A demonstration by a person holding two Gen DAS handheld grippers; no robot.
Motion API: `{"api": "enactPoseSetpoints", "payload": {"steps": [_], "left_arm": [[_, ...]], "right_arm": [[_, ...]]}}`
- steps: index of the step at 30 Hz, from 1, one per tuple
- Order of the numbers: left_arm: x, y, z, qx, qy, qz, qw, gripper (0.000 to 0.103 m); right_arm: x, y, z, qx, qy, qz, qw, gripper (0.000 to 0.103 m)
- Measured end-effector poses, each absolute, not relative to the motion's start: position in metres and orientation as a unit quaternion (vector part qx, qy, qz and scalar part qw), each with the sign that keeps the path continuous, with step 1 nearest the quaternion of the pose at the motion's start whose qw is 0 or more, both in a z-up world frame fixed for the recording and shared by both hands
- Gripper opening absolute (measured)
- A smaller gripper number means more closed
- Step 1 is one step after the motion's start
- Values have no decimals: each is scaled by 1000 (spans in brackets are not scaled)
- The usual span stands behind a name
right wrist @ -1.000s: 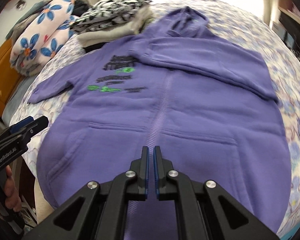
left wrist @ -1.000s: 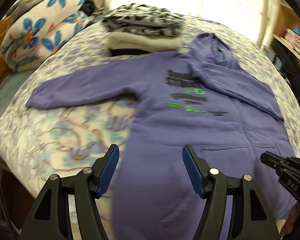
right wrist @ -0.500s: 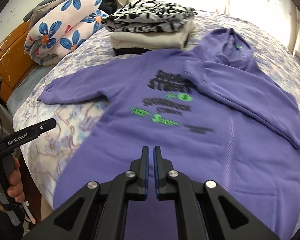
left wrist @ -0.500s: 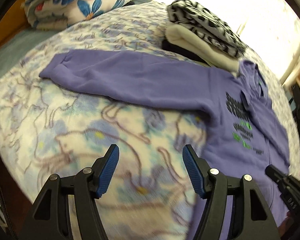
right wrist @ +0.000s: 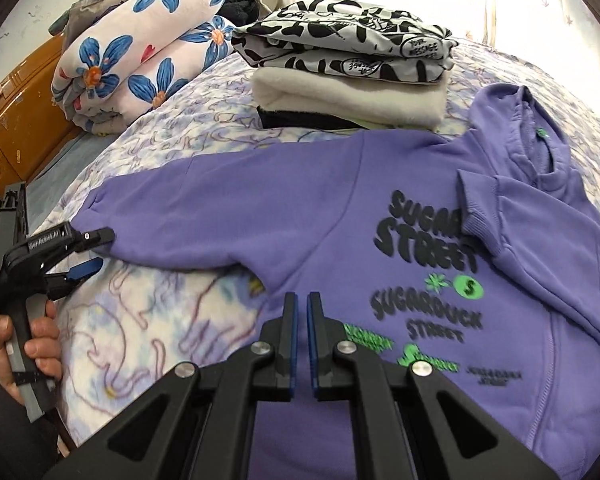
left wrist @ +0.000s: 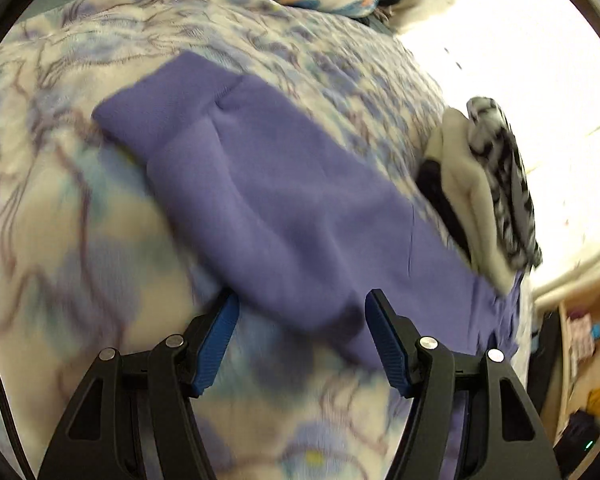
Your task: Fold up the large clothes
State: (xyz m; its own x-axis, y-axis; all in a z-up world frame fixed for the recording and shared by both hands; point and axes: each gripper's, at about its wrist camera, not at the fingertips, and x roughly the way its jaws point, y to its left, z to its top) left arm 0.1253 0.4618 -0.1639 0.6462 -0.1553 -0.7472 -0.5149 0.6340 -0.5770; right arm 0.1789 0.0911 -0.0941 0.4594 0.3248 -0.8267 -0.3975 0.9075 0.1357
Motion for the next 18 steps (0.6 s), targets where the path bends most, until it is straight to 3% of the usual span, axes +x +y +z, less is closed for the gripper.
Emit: {"api": "enactPoseSetpoints", "payload": {"steps": [2, 5, 7, 9, 18], "left_arm": [[135, 474, -166, -420, 400, 129, 804, 64], [149, 487, -170, -440, 395, 154, 792, 54], [157, 488, -170, -434, 403, 175, 787, 24], [160, 485, -166, -431, 402, 179, 788, 12], [179, 374, -66, -354, 352, 87, 862, 8]], "right_arm": [[182, 93, -98, -35, 480, 213, 851, 4], [182, 92, -107, -32, 491, 214, 844, 4], [180, 89, -111, -29, 498, 215, 840, 4], [177, 83, -114, -25, 502, 214, 837, 4], [167, 32, -102, 23, 496, 199, 845, 4]]}}
